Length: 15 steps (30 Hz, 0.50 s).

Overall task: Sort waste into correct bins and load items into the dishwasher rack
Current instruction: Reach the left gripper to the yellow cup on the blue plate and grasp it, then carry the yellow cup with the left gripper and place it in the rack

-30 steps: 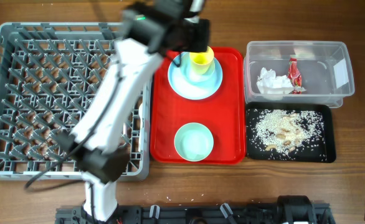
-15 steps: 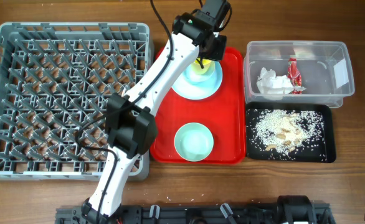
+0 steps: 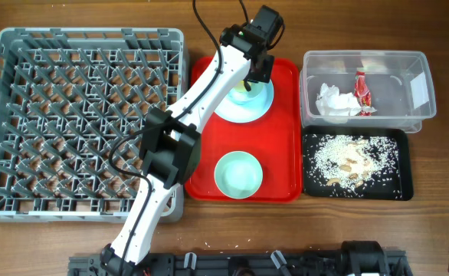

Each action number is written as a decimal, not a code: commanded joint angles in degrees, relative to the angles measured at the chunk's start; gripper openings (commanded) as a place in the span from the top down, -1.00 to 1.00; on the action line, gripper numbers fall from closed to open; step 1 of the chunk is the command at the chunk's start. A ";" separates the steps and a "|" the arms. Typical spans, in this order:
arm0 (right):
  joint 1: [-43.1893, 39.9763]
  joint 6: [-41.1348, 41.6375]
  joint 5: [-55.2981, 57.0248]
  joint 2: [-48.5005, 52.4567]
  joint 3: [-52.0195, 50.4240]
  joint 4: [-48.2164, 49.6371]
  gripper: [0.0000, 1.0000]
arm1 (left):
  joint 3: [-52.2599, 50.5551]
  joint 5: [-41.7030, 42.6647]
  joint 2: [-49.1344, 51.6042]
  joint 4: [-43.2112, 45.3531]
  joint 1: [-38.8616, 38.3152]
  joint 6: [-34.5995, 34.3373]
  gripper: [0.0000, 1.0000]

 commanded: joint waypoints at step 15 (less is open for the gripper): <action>-0.31 0.39 1.01 -0.59 -0.11 0.09 -1.00 | -1.29 64.85 -27.56 -19.61 36.30 11.02 0.92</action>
